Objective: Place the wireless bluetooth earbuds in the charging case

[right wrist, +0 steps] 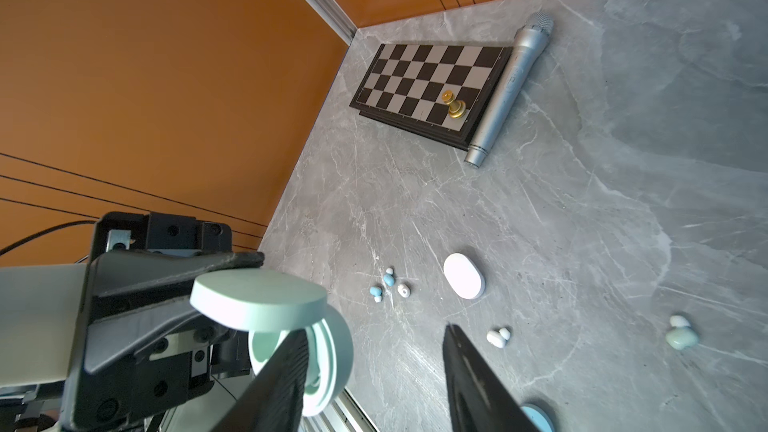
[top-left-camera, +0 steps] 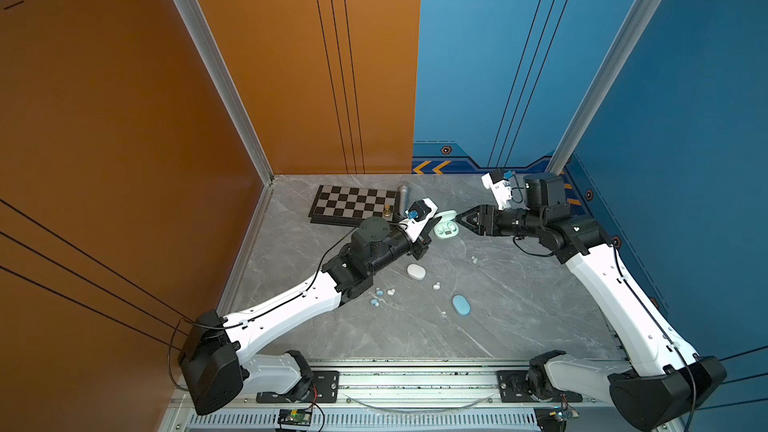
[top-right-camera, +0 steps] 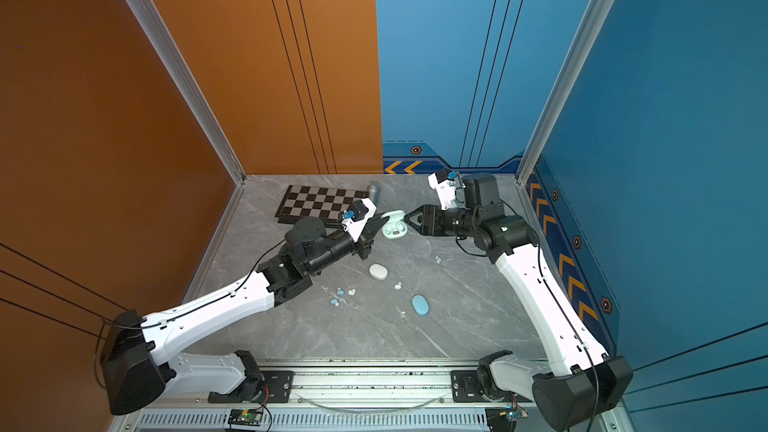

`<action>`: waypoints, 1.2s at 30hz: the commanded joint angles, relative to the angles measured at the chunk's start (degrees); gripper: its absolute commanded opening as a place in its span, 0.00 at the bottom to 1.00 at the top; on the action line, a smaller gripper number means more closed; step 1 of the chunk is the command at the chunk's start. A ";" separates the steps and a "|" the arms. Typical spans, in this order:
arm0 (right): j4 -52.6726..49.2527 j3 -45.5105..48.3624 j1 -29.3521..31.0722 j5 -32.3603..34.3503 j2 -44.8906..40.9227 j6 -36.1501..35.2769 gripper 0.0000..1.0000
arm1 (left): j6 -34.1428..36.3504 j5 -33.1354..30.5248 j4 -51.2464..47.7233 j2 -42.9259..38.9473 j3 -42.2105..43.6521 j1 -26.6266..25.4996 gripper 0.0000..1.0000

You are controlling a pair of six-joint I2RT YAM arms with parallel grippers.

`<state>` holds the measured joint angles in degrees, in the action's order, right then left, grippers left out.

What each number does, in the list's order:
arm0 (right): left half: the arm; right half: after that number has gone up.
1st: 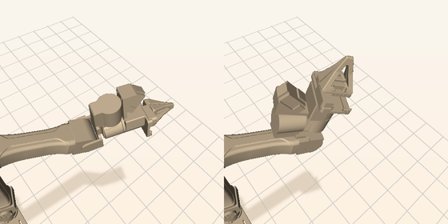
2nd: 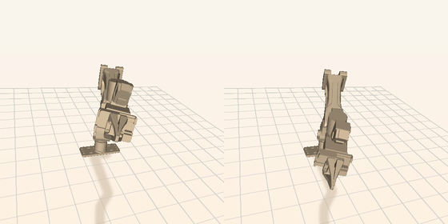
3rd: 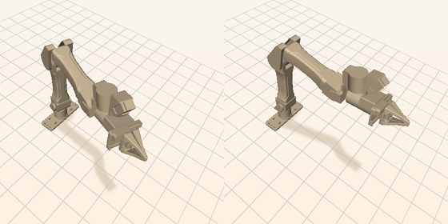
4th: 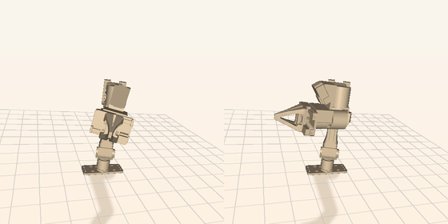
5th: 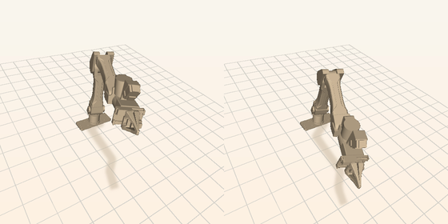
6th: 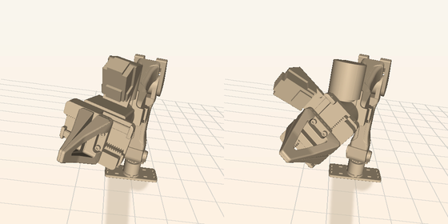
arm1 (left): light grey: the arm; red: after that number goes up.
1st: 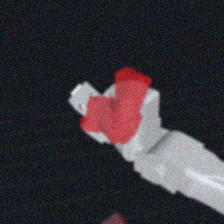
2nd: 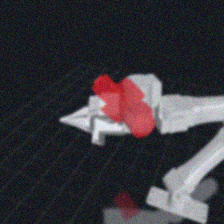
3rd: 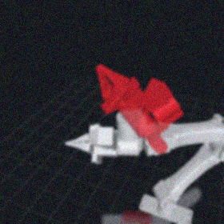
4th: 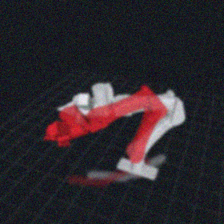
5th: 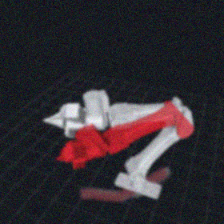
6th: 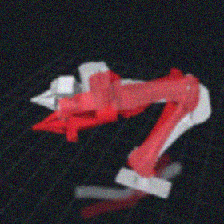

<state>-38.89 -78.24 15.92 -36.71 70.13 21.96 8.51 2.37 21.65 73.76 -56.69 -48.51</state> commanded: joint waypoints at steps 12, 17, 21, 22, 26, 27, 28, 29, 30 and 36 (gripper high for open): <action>-4.88 8.23 -7.13 19.75 4.07 4.32 0.52 | -4.75 -0.88 1.56 -4.49 6.10 1.85 0.00; -6.48 8.78 -6.32 23.84 12.00 0.79 0.51 | -6.18 -1.20 1.55 -6.36 9.51 1.52 0.00; -7.56 8.08 -5.48 28.60 19.04 -5.27 0.53 | -6.82 -2.06 1.56 -7.94 11.83 1.18 0.00; -7.58 7.81 -5.34 29.42 20.87 -6.52 0.53 | -6.98 -2.33 1.55 -8.30 12.38 1.13 0.00; -7.71 5.64 -4.52 31.69 27.72 -8.40 0.55 | -7.60 -3.20 1.60 -9.56 13.96 0.99 0.00; -7.75 4.88 -4.50 31.74 29.50 -8.42 0.55 | -7.85 -3.42 1.57 -9.85 14.16 0.88 0.00; -7.64 4.21 -4.44 31.50 31.23 -8.19 0.55 | -7.97 -3.67 1.53 -10.03 14.40 0.88 0.00; -7.62 3.66 -4.49 31.04 32.64 -7.99 0.55 | -8.10 -3.81 1.51 -10.18 14.52 0.85 0.00; -7.59 3.11 -4.47 30.24 34.30 -7.45 0.55 | -8.19 -3.97 1.55 -10.37 14.60 0.88 0.00; -7.02 1.08 -4.45 26.05 39.68 -3.68 0.56 | -8.37 -4.73 1.55 -10.81 15.02 0.85 0.00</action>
<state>-44.56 -75.48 11.22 -8.75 108.66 16.36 0.97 -0.56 21.63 64.05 -42.37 -47.33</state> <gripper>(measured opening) 0.558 0.096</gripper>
